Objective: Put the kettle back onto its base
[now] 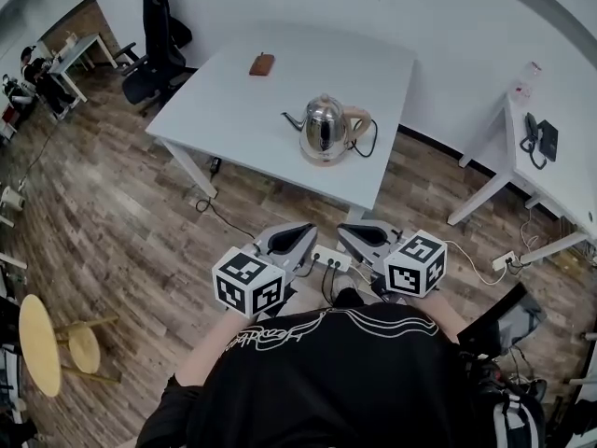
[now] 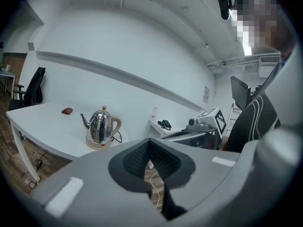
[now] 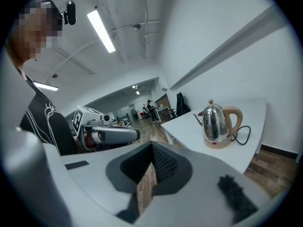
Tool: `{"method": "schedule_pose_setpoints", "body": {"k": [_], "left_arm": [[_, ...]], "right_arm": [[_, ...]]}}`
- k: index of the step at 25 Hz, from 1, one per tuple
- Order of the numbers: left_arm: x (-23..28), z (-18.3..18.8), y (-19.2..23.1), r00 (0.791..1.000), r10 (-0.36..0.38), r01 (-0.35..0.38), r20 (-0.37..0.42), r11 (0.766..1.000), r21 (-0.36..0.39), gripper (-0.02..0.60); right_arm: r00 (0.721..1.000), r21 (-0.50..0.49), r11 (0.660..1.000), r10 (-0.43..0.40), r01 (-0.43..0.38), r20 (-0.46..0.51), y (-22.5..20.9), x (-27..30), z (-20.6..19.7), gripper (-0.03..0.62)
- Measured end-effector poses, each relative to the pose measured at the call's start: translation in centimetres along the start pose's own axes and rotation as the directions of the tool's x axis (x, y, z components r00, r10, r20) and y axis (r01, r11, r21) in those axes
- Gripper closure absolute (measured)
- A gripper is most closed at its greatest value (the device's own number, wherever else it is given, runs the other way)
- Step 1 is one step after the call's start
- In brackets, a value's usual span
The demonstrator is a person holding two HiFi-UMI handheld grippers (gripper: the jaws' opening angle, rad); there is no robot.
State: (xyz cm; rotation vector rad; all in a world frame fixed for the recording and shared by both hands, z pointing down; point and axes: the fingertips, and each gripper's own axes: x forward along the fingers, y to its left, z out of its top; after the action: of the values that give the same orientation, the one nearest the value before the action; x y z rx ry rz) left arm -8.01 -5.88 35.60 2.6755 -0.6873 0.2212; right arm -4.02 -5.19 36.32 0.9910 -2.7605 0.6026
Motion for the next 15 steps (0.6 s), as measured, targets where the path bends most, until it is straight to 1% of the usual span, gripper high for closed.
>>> {"method": "schedule_pose_setpoints", "body": {"k": [3, 7, 12, 15], "left_arm": [[-0.5, -0.3, 0.0, 1.000, -0.002, 0.002, 0.008, 1.000, -0.015, 0.575], [-0.7, -1.1, 0.2, 1.000, 0.006, -0.006, -0.011, 1.000, -0.017, 0.577], [-0.6, -1.5, 0.1, 1.000, -0.017, 0.016, -0.009, 0.999, -0.033, 0.575], [-0.4, -1.6, -0.1, 1.000, -0.023, 0.022, -0.018, 1.000, -0.021, 0.575]], "right_arm": [[1.000, -0.019, 1.000, -0.015, 0.015, -0.016, 0.5, 0.2, -0.5, 0.589], [1.000, -0.011, 1.000, -0.018, 0.018, -0.019, 1.1, 0.2, -1.0, 0.589], [0.999, -0.007, 0.999, -0.033, 0.032, -0.026, 1.2, 0.3, -1.6, 0.589], [0.999, -0.007, 0.999, -0.037, 0.037, -0.023, 1.1, 0.2, -1.5, 0.589]]}}
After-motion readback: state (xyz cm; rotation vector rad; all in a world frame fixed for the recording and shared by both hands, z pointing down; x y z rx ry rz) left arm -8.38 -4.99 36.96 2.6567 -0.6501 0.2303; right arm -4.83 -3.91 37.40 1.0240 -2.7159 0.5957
